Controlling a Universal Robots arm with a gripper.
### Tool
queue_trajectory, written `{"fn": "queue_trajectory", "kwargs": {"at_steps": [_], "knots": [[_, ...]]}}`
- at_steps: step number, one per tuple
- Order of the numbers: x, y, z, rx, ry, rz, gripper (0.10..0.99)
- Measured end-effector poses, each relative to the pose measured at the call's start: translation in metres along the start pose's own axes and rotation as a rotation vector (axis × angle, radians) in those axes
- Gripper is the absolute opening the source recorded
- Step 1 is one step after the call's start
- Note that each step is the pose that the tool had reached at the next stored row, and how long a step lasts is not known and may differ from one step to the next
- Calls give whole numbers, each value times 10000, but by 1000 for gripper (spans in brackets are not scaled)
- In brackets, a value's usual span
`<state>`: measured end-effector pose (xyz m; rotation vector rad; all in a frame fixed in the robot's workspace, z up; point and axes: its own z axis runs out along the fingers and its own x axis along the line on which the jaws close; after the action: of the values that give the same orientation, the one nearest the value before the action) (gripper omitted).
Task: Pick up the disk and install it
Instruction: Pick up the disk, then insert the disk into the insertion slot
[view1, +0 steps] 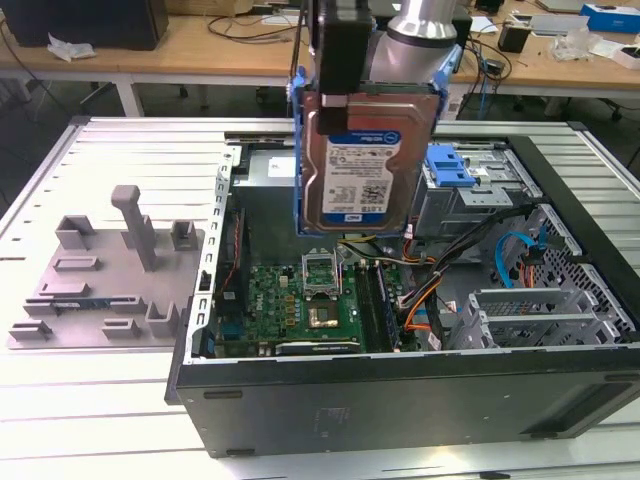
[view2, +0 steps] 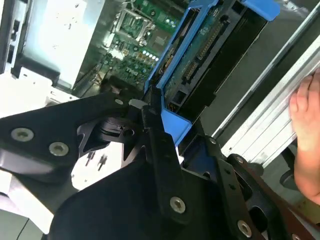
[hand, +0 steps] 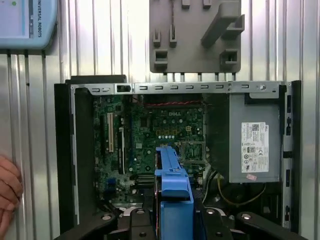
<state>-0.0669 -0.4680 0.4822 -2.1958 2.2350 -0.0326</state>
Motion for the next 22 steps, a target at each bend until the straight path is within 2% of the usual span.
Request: {"fn": "queue_trajectory", "kwargs": {"at_steps": [3, 4, 8, 22], "knots": [[60, -105, 3, -1, 0, 0, 369], [95, -166, 4, 0, 1, -1, 369], [152, -267, 7, 0, -1, -1, 369], [153, -258, 7, -1, 0, -1, 369]]}}
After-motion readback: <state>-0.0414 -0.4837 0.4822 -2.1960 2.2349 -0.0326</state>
